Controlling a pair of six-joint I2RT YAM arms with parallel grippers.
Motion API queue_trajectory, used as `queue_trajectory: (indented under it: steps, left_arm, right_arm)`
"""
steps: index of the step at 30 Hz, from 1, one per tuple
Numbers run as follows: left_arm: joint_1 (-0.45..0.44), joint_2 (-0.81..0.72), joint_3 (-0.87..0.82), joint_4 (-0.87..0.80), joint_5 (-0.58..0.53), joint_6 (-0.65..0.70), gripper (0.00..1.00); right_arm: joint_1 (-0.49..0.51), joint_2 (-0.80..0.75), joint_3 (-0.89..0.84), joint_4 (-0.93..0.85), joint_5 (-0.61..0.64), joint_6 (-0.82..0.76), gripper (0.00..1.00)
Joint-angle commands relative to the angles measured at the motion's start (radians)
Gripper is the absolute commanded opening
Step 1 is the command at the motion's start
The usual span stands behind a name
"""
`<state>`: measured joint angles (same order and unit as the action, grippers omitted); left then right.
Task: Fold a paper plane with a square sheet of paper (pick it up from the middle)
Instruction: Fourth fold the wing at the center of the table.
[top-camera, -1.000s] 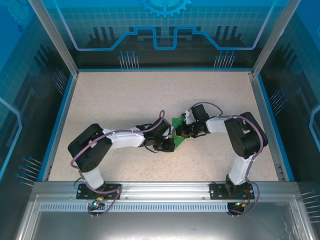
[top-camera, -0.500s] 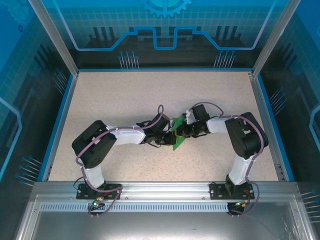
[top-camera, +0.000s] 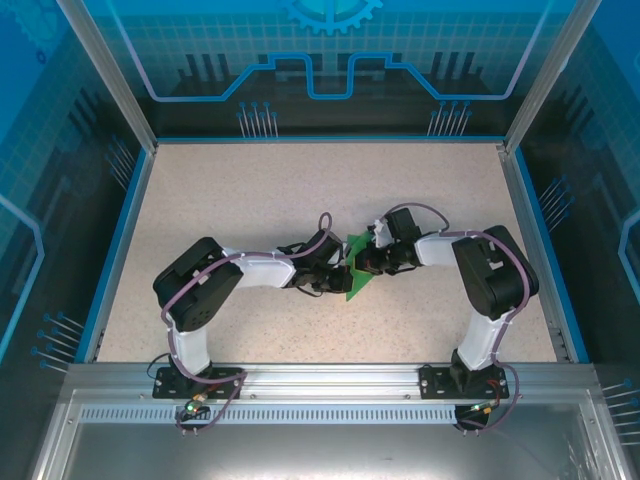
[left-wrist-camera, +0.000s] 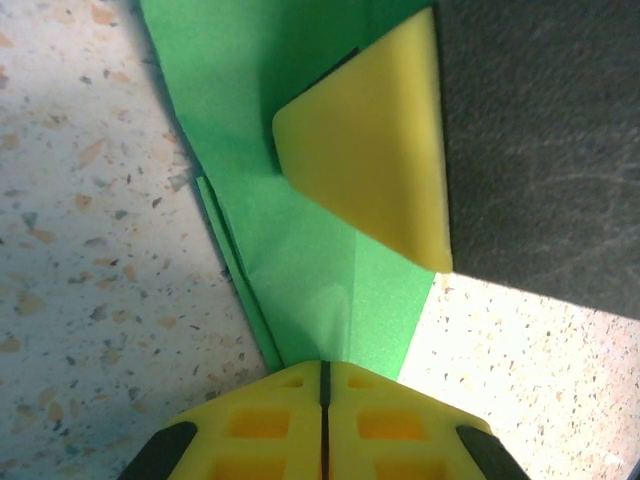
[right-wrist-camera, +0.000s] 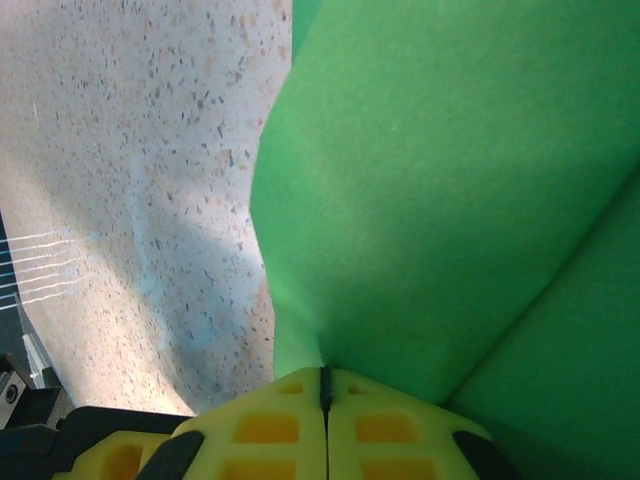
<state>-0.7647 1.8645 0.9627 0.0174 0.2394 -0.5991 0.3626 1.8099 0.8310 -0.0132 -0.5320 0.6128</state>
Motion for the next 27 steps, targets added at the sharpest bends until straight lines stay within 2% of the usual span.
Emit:
queue_trajectory:
  steps: [1,5,11,17,21,27]
  left_arm:
    - [0.000,0.031,0.006,-0.092,-0.060,0.042,0.07]
    - [0.001,0.037,-0.004,-0.099,-0.073,0.050,0.06]
    - [0.000,0.048,-0.009,-0.090,-0.082,0.065,0.04]
    - [-0.001,0.048,-0.007,-0.084,-0.084,0.076,0.04]
    - [-0.001,0.038,-0.014,-0.095,-0.097,0.089,0.03]
    - [-0.003,0.033,-0.009,-0.142,-0.133,0.117,0.02]
  right_arm:
    - [-0.019,-0.032,-0.012,-0.033,0.039,0.002,0.09]
    - [-0.023,-0.071,-0.007,-0.033,0.037,0.009,0.12]
    - [0.010,-0.126,-0.053,0.006,-0.012,0.086,0.10]
    - [0.064,-0.100,-0.117,0.105,-0.025,0.204,0.08]
    - [0.093,-0.068,-0.121,0.137,-0.008,0.238,0.07]
    - [0.082,-0.038,-0.062,0.032,0.085,0.172,0.07]
